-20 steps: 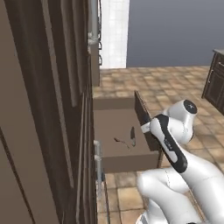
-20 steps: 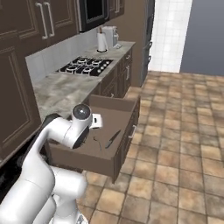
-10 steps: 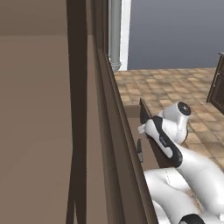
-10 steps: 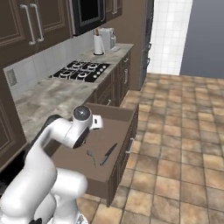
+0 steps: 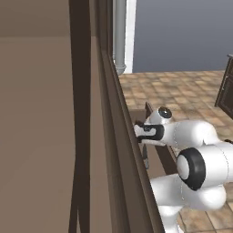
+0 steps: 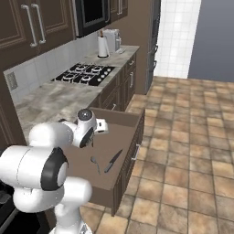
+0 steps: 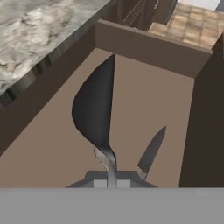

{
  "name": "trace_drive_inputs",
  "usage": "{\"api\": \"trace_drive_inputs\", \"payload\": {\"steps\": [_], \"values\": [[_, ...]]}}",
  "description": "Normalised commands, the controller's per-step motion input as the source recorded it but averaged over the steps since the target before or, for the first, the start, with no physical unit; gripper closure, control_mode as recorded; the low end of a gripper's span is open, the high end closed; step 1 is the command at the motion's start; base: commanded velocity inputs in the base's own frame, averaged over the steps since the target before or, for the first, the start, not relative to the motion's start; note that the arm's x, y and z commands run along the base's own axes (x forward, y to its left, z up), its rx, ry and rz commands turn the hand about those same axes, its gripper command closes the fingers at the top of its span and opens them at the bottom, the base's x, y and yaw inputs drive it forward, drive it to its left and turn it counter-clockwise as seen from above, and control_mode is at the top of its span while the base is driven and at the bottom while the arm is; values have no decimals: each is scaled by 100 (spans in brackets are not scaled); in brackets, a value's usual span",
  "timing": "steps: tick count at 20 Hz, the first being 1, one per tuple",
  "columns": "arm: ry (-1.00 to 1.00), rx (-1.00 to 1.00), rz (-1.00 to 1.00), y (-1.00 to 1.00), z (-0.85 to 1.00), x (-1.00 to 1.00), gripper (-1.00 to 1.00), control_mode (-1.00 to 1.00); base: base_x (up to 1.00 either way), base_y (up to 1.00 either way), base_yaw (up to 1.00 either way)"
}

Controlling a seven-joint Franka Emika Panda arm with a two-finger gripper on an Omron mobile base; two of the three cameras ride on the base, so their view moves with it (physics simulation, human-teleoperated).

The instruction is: Pick up the metallic utensils from the counter and place them in the open drawer. Make sure not to pick up any wooden utensils.

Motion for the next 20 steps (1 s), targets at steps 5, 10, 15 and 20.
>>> {"api": "trace_drive_inputs", "payload": {"steps": [5, 10, 15, 20], "values": [[11, -7, -1, 12, -30, 45, 100, -100, 0, 0, 0], [11, -8, 0, 4, -63, 24, 100, -100, 0, 0, 0], [1, 0, 0, -11, -52, 44, 100, -100, 0, 0, 0], [2, 0, 0, -1, -35, 94, 100, -100, 0, 0, 0]]}}
